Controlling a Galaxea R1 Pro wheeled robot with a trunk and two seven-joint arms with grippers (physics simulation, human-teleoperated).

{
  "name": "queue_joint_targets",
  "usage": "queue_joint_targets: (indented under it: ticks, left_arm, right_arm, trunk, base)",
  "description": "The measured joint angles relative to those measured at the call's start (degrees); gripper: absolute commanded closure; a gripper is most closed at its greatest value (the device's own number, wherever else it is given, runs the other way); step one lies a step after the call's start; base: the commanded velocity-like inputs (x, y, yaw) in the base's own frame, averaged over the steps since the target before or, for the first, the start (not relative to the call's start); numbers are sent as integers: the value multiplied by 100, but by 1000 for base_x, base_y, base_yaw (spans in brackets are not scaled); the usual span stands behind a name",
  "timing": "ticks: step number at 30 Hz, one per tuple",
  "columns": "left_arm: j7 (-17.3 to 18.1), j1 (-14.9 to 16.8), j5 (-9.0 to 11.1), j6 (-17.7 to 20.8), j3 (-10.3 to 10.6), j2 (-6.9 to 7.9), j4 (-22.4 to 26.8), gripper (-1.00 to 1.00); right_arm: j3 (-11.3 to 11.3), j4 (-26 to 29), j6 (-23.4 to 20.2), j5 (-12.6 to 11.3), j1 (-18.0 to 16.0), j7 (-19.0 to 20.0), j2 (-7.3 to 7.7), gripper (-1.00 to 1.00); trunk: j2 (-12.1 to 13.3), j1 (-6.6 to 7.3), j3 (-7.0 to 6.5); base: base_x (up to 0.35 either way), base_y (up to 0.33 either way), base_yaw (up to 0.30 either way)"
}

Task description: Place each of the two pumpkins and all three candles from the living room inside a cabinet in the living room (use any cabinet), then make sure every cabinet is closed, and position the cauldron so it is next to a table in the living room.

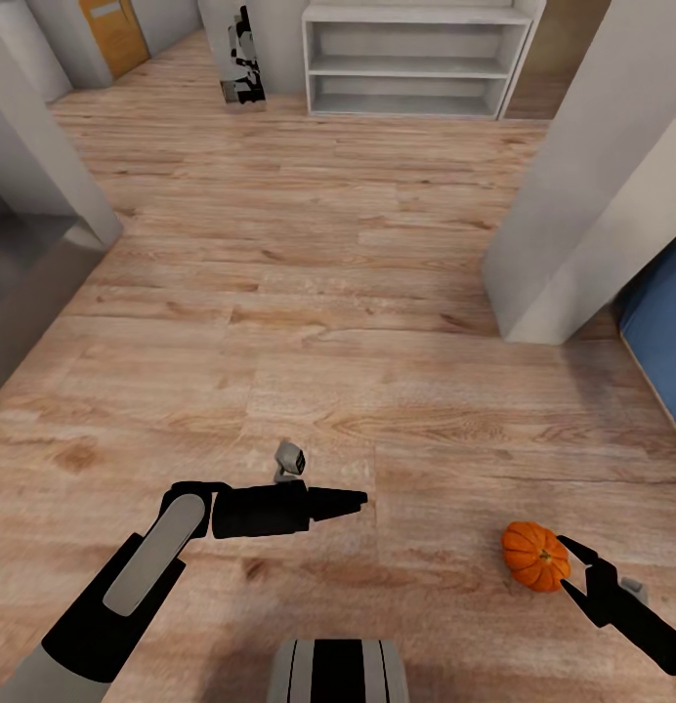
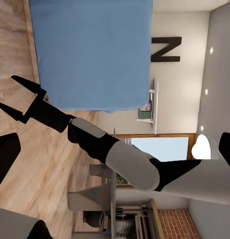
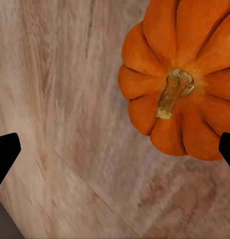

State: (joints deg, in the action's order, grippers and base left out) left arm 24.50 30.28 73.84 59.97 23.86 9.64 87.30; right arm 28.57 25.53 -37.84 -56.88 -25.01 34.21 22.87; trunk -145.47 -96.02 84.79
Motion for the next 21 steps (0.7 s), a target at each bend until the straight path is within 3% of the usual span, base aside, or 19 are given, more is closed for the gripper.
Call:
queue_joint_targets:
  ticks: [3,21]
  left_arm:
    - [0,0,0,0,0,0,1,-100]
    - [0,0,-4,-1,0,0,2,-100]
  right_arm:
    - [0,-1,0,0,0,-7,0,-100]
    - [0,-1,1,2,0,-17,0,-100]
  trunk:
    - [0,0,0]
    - [-24,-47,398]
  base:
    - [4,0,0]
    - [0,0,0]
